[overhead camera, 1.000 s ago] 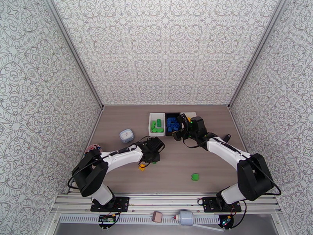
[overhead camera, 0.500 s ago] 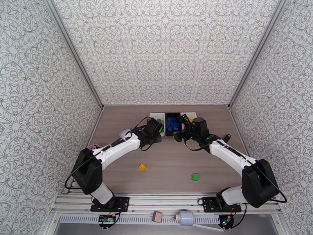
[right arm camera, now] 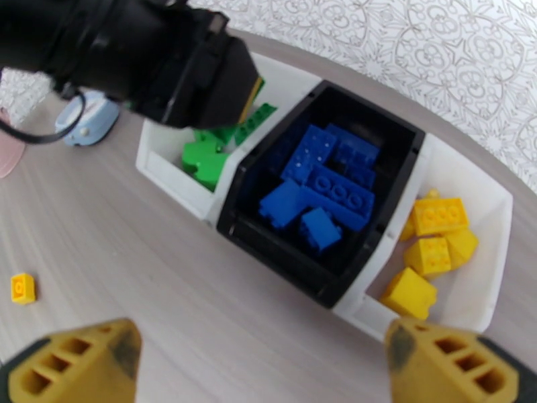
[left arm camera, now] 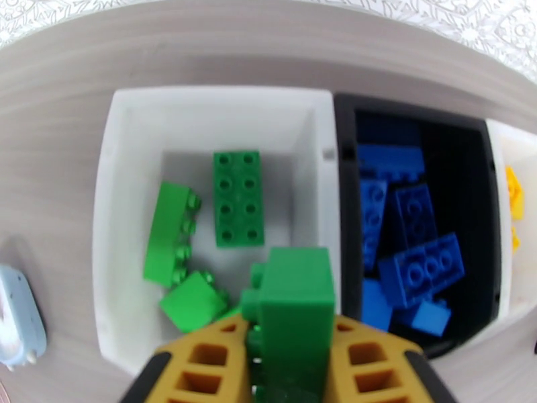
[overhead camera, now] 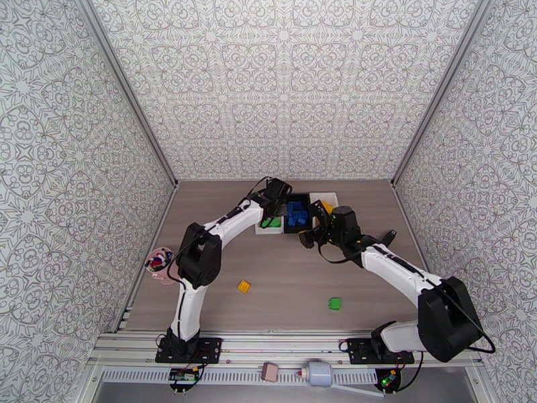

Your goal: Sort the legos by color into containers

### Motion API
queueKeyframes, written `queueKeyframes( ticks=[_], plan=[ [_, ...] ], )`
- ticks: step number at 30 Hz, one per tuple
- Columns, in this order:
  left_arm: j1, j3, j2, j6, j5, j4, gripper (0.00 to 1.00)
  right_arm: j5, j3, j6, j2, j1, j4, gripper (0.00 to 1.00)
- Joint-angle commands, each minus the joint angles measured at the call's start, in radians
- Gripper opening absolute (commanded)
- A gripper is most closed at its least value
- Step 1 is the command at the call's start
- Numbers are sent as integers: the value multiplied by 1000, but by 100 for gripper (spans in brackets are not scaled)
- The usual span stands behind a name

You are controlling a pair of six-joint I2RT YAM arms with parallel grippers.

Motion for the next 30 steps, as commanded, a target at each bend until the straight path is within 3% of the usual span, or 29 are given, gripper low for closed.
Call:
queueKeyframes(
  ticks=[1,6,12,15,25,30],
  plan=[
    [30,68,40,8,32,-38,15,23,-12,12,-31,-6,4,100],
    [44,74,40,14,56,-19,20,21,-12,13,-46,-6,-3,100],
    [53,57,15,26,112,8,48,-50,-4,35,-40,-4,-3,100],
    [52,51,-9,26,114,2,56,-51,-8,39,-37,10,6,100],
    [57,-157,-232,14,112,71,91,-18,6,49,20,174,-16,100],
    [70,-296,-366,6,99,104,98,35,26,76,72,320,-15,100]
  ],
)
